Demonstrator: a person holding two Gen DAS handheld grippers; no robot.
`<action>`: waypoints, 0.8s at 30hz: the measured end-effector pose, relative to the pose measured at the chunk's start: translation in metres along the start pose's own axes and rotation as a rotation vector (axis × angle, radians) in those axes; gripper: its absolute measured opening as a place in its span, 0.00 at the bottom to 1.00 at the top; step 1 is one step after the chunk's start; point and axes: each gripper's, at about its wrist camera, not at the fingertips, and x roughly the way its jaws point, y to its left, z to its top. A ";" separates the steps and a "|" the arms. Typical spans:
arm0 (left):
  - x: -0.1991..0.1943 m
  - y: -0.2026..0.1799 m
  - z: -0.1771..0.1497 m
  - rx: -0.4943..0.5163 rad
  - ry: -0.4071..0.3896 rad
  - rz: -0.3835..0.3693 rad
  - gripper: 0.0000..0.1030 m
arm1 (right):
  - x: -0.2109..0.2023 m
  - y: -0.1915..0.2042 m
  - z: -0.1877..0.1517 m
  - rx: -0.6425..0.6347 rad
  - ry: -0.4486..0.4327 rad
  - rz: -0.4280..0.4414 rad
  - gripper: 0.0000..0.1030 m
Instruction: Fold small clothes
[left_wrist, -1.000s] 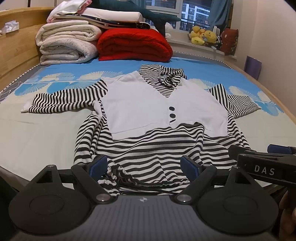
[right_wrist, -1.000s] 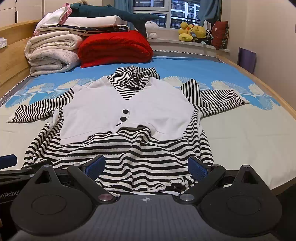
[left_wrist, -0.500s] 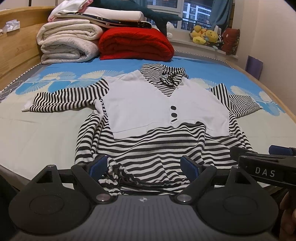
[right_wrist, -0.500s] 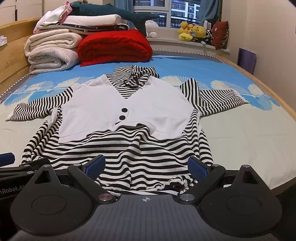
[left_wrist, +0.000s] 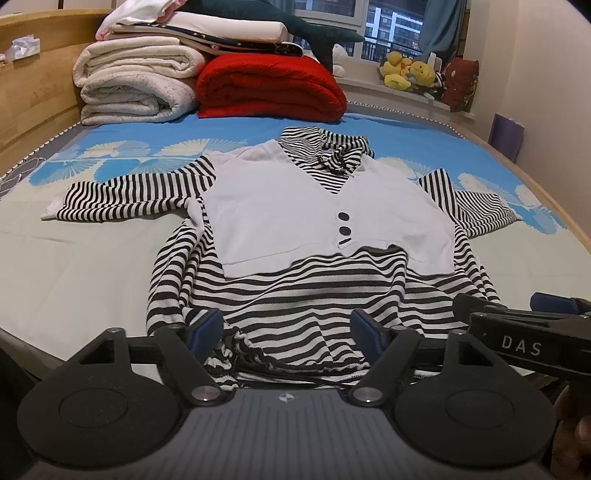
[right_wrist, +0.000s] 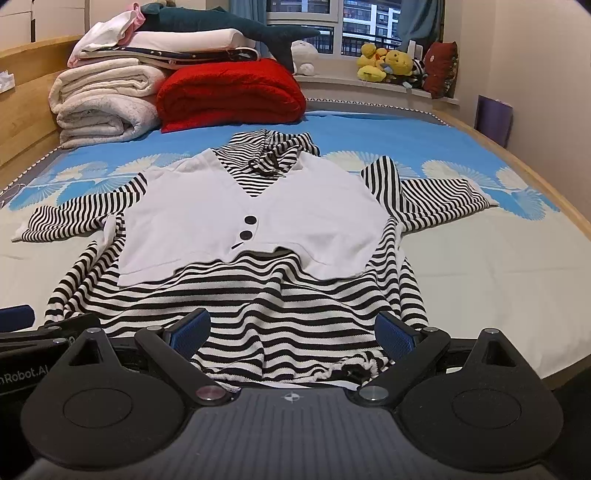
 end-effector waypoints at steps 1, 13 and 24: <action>-0.001 0.000 0.002 0.002 0.003 -0.007 0.72 | 0.000 -0.001 0.000 0.003 -0.009 0.003 0.93; 0.010 0.019 0.093 0.037 -0.059 -0.064 0.33 | 0.005 -0.007 0.007 0.035 -0.049 0.016 0.90; 0.133 0.151 0.225 -0.171 -0.150 0.139 0.24 | -0.025 -0.041 0.072 0.021 -0.250 0.101 0.85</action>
